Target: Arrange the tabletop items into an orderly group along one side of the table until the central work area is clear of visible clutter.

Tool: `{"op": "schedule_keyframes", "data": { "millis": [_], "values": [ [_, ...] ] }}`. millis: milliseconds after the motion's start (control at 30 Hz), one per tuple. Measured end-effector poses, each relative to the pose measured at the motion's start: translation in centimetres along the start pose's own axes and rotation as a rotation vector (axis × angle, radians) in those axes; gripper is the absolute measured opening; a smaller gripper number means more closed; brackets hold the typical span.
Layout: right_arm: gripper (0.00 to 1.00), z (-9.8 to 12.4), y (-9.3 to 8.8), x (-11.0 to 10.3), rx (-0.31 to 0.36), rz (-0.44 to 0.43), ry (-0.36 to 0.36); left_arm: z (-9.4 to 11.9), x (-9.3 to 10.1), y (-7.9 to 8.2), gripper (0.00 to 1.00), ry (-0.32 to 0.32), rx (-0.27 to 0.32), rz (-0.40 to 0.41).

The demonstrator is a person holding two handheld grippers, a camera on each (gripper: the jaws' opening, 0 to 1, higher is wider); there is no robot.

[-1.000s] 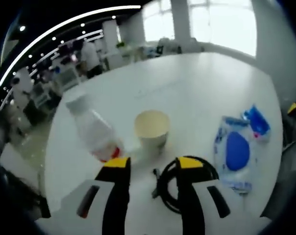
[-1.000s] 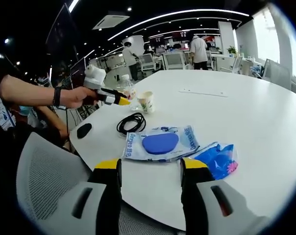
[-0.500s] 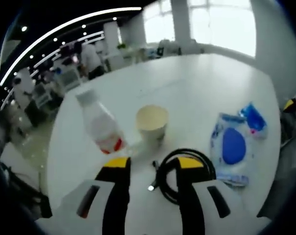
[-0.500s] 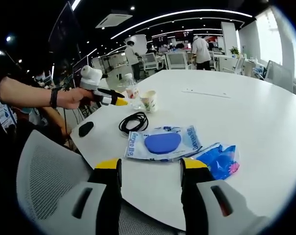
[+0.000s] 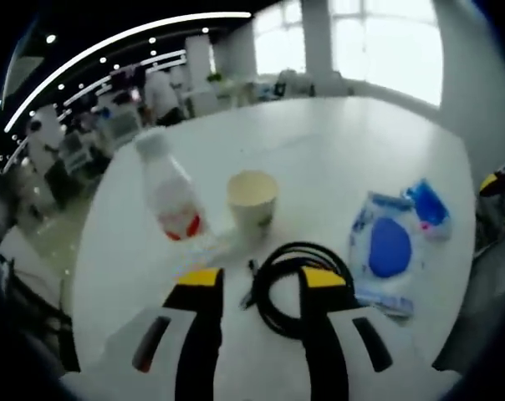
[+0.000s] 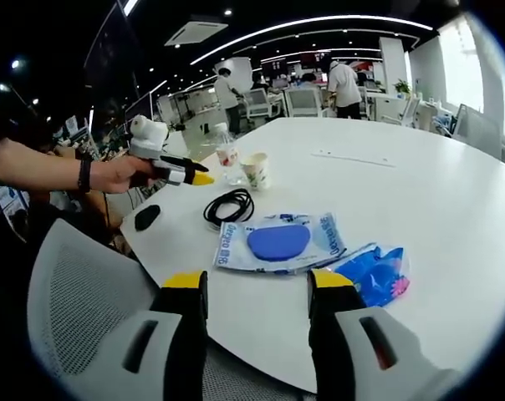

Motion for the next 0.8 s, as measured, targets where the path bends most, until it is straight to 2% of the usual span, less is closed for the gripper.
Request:
{"op": "schedule_keyframes", "data": {
  "millis": [100,333,500,667,800],
  "values": [
    [0.47,-0.1,-0.2,-0.1,-0.013,0.016,-0.005,0.6,0.9,-0.6,0.33,0.008,0.005,0.042],
    [0.47,-0.2,-0.4,-0.3,-0.031,0.037,0.003,2.1,2.7,-1.3,0.33,-0.006,-0.011,0.031],
    [0.47,-0.3,-0.6,-0.6,-0.043,0.048,0.009,2.5,3.0,-1.9,0.29,0.015,-0.011,0.096],
    [0.47,-0.5,-0.8,-1.0,-0.065,0.085,0.013,2.9,3.7,-2.2,0.29,0.01,-0.015,0.115],
    [0.47,-0.7,-1.0,-1.6,-0.092,0.118,0.03,3.2,4.1,-2.2,0.3,0.025,0.005,0.189]
  ]
}}
Point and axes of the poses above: the point that each gripper's makers call its tool centre point, and the gripper's own axes: z roughly backward along the fingers, x roughly to its right, y roughly out of its top, the point moved 2 cm from there along z, roughly backward along the fingers, and after that the axes turned 8 degrees about -z, right-handed, at the moved point
